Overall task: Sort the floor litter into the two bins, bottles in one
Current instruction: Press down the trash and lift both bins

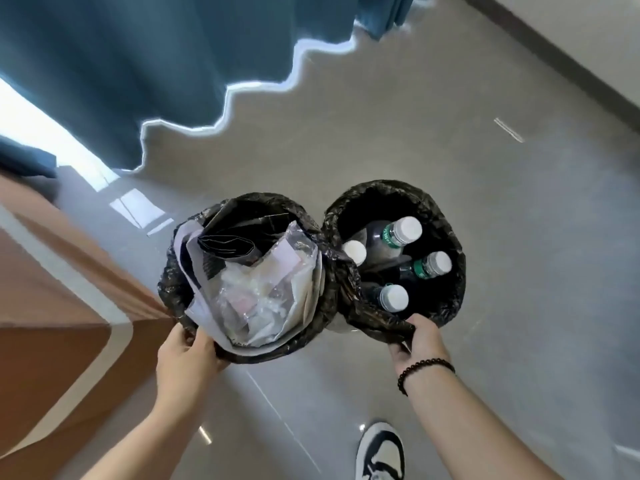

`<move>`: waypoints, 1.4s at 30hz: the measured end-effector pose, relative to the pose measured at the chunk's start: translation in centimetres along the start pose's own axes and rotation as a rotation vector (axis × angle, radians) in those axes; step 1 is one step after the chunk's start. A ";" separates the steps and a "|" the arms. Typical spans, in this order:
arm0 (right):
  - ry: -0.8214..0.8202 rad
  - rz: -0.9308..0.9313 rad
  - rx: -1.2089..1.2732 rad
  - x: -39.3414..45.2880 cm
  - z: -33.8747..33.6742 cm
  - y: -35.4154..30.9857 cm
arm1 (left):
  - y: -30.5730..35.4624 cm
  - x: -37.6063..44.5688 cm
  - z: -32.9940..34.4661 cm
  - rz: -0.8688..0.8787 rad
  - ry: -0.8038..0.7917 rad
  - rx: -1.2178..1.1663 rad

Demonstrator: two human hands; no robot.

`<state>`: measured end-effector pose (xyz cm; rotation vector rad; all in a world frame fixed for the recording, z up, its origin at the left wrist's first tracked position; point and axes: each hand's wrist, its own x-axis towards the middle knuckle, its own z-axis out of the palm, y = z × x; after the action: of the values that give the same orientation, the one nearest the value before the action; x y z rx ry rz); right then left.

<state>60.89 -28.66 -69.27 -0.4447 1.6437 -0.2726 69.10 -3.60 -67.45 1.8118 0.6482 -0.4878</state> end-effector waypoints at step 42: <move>0.196 0.013 0.374 -12.1 3.6 -45.7 | 42.6 -3.8 37.7 -0.259 -0.090 -0.157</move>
<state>71.16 -63.90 -39.33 -0.1256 1.7362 -0.6176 92.99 -50.82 -46.29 1.5569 0.8398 -0.6682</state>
